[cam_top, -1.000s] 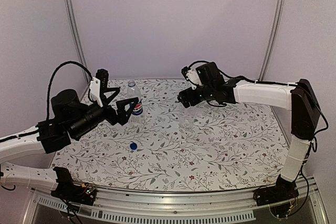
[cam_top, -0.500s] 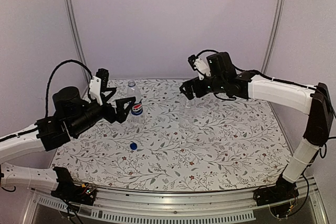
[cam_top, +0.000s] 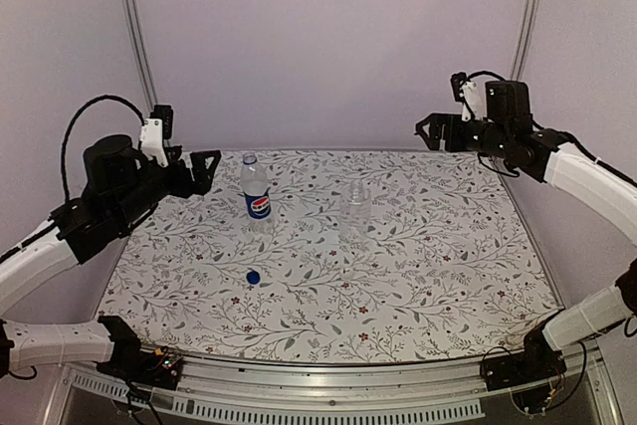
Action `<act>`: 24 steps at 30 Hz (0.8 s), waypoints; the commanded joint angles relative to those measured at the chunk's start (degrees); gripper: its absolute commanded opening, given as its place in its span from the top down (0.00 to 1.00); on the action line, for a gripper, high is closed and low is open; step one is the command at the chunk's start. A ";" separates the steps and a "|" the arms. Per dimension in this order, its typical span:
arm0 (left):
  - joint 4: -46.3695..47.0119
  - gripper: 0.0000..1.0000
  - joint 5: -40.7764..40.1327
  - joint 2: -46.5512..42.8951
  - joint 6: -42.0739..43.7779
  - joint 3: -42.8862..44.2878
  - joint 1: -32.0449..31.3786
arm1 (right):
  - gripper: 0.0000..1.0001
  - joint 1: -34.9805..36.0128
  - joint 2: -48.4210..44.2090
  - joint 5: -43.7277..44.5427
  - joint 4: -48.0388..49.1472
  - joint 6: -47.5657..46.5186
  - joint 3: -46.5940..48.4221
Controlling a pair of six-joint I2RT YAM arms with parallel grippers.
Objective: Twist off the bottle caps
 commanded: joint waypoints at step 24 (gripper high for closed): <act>6.92 0.00 13.40 -3.05 5.26 1.06 17.49 | 0.01 -6.77 -18.58 -0.69 -0.90 -6.18 -5.83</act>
